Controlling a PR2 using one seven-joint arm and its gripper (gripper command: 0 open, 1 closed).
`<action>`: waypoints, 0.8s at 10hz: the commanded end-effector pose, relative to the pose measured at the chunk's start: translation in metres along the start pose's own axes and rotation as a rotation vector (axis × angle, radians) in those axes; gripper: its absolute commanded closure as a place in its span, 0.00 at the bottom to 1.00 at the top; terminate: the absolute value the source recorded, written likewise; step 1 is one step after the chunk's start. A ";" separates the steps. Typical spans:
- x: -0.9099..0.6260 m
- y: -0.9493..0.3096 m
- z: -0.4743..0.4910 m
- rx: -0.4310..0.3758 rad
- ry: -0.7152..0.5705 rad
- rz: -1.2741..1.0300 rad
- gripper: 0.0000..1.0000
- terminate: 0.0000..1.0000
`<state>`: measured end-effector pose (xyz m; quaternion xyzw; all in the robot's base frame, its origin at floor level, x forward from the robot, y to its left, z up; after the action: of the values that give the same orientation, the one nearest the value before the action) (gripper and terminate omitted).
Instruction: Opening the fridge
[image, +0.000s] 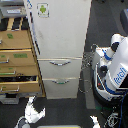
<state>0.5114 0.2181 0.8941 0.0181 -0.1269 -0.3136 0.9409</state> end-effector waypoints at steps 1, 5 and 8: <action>0.098 0.047 0.027 0.009 -0.064 -0.036 0.00 0.00; 0.151 0.107 0.052 0.132 -0.010 0.052 0.00 0.00; 0.168 0.184 0.061 0.233 0.077 0.251 0.00 0.00</action>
<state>0.6561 0.2066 0.9749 0.0502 -0.1511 -0.2931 0.9427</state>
